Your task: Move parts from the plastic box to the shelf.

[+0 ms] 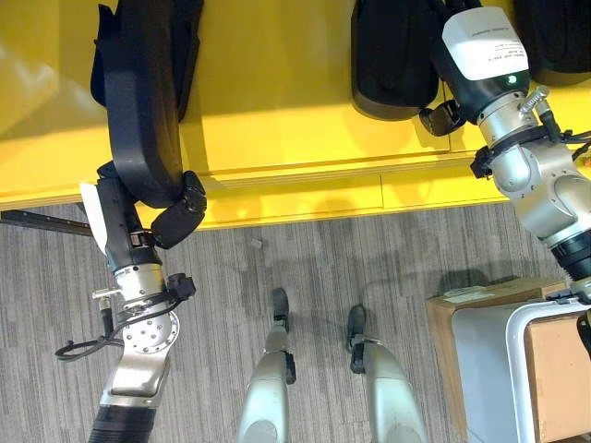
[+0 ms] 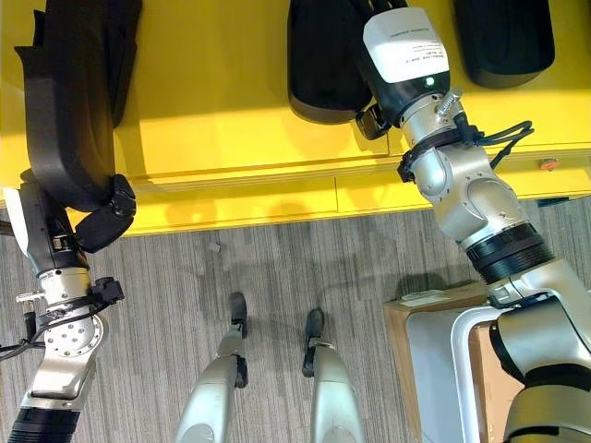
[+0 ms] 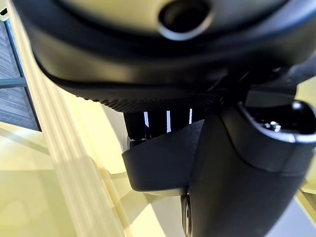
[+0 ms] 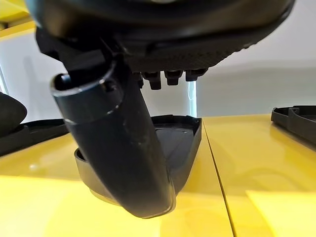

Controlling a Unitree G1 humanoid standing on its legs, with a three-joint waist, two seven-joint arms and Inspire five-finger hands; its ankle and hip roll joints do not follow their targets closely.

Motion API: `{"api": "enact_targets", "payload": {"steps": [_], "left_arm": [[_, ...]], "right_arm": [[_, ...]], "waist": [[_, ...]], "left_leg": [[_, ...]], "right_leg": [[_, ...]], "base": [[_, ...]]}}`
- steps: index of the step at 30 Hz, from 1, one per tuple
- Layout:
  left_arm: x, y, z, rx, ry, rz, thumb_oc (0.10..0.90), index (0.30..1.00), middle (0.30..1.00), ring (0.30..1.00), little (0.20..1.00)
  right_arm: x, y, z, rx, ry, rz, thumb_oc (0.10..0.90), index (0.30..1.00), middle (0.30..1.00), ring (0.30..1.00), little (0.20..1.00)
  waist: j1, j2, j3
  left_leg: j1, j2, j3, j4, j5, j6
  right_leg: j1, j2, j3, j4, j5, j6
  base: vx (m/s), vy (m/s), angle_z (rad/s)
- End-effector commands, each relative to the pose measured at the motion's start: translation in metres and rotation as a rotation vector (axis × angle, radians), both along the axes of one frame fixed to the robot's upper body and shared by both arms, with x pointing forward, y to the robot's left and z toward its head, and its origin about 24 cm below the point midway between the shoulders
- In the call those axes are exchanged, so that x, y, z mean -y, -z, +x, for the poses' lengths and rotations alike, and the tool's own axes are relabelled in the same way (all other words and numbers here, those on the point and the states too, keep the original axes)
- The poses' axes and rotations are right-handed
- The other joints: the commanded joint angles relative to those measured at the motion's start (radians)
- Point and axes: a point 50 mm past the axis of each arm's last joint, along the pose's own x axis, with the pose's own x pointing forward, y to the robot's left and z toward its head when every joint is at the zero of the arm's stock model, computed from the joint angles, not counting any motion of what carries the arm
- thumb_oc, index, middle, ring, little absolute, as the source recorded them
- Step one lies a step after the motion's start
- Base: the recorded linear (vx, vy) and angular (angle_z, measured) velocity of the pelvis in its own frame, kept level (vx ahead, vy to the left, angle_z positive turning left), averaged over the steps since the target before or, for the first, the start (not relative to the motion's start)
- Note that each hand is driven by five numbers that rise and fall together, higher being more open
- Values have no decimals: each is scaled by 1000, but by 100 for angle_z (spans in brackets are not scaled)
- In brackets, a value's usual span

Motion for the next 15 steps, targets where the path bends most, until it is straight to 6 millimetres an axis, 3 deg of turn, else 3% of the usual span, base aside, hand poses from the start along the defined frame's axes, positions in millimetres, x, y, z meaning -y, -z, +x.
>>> {"api": "enact_targets", "payload": {"steps": [1, 15], "left_arm": [[5, -57, -14, 344, 24, 99, 400, 300, 300, 300, 300], [5, -55, -12, 335, 23, 92, 400, 300, 300, 300, 300]], "right_arm": [[-25, -78, -19, 306, -79, 15, 900, 1000, 1000, 1000, 1000], [-25, -76, -19, 306, -80, 13, 900, 1000, 1000, 1000, 1000]], "waist": [[-15, -29, -29], [-18, -33, -33]], "left_leg": [[159, -42, 69, -7, -176, -20], [161, -40, 71, -6, -177, -19]], "right_leg": [[91, 61, 29, -291, 179, 23], [87, 61, 34, -281, 178, 21]], "base": [[0, 0, 0], [0, 0, 0]]}}
